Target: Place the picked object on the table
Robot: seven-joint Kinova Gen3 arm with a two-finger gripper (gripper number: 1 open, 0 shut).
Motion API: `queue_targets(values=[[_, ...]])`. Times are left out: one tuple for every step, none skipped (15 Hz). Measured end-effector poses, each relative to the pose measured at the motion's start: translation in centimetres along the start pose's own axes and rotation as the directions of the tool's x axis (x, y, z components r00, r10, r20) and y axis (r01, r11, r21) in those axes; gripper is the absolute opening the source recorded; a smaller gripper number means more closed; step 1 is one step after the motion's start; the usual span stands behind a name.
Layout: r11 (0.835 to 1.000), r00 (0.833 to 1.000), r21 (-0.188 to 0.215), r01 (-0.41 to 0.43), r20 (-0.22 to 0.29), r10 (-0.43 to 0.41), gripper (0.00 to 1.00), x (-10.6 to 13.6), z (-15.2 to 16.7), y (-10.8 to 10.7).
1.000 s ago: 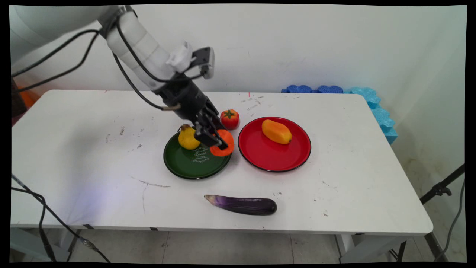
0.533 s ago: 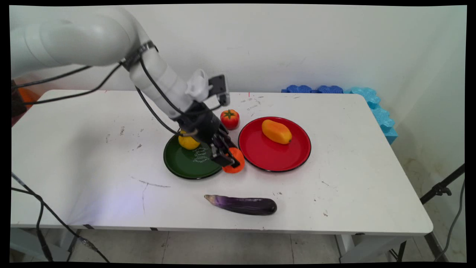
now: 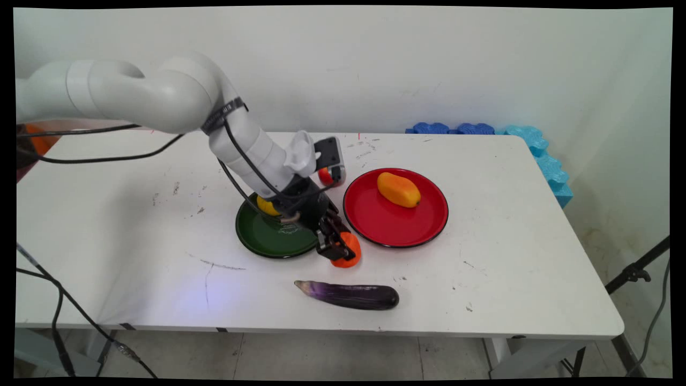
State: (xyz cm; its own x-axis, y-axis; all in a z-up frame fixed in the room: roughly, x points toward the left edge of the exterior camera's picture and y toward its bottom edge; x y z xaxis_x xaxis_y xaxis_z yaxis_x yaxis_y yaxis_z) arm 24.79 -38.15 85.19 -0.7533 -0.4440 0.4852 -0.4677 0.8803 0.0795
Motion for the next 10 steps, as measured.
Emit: queue_targets(values=[[1.000, 1.000, 0.001, 0.001, 0.000, -0.001, 0.00, -0.1, 0.4, 0.1], [1.000, 1.000, 0.002, 0.002, 0.000, -0.002, 0.00, -0.2, 0.7, 0.2], [1.000, 1.000, 0.002, 0.002, 0.000, -0.002, 0.00, -0.3, 1.0, 0.2], [1.000, 1.000, 0.003, 0.002, 0.000, -0.002, 0.00, -0.4, 1.4, 0.2], [1.000, 1.000, 0.004, 0.001, 0.000, -0.001, 0.00, -0.4, 1.6, 0.3], [1.000, 1.000, 0.006, 0.000, -0.002, 0.000, 0.00, -0.5, 1.9, 0.3], [1.000, 1.000, 0.007, -0.002, -0.004, 0.002, 1.00, -0.6, 2.1, 0.3], [1.000, 1.000, 0.007, -0.004, -0.005, 0.004, 1.00, -0.6, 2.3, 0.3], [1.000, 1.000, 0.008, -0.006, -0.007, 0.006, 1.00, -0.6, 2.4, 0.3], [1.000, 1.000, 0.008, -0.008, -0.009, 0.008, 1.00, -0.6, 2.5, 0.2]])
